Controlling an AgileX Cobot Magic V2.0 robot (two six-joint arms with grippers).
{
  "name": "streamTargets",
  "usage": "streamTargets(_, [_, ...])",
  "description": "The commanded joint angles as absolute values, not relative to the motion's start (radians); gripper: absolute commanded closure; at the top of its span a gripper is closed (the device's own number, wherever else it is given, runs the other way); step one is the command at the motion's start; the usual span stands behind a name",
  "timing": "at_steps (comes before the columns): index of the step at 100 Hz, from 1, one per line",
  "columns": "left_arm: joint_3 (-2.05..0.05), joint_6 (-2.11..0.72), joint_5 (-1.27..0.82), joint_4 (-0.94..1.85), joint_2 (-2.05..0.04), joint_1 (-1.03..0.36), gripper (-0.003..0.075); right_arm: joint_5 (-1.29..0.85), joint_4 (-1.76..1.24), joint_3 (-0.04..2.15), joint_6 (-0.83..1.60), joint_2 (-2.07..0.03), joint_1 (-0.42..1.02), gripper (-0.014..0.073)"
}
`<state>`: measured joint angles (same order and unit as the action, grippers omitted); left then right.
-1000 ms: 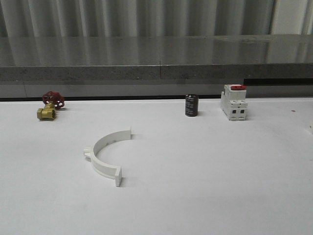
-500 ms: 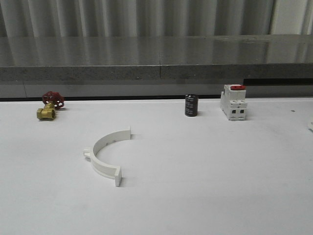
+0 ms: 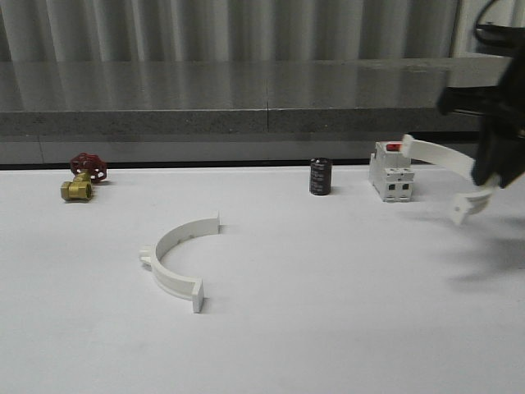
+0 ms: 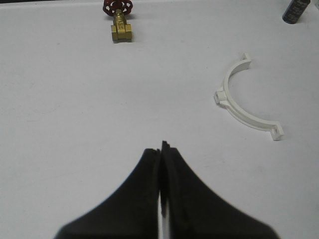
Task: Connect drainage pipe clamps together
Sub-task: 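Carry the clamp half over to the placed half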
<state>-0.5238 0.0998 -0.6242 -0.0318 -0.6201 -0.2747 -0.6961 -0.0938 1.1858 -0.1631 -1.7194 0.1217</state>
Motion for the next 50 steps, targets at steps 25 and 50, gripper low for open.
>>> streamTargets(25, [-0.548, 0.101, -0.554, -0.022, -0.620, -0.281, 0.0741, -0.899, 0.444, 1.307, -0.942, -1.754, 0.546, 0.0628])
streamTargets(50, [-0.548, 0.101, -0.554, -0.018, -0.620, -0.281, 0.0741, -0.888, 0.427, 1.436, -0.969, -1.831, 0.653, 0.0628])
